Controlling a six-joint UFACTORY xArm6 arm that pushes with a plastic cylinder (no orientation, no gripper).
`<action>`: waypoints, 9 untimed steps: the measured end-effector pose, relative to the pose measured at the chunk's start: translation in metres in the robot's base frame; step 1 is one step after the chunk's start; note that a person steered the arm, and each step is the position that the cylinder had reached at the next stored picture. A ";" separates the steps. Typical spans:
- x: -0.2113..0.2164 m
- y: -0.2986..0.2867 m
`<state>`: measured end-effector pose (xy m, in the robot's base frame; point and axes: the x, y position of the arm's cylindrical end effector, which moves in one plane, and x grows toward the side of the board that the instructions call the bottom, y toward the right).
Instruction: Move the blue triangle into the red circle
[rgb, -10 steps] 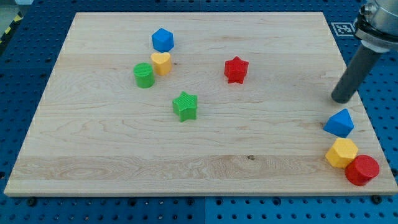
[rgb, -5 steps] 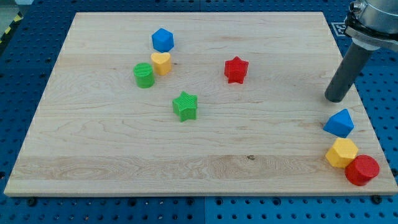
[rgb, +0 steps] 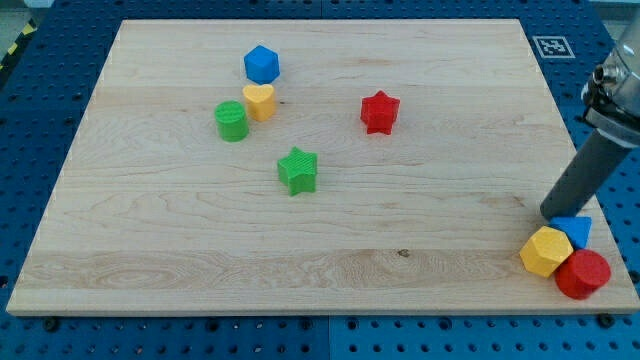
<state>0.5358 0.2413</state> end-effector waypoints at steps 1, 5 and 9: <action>0.019 -0.006; -0.045 -0.035; -0.198 -0.173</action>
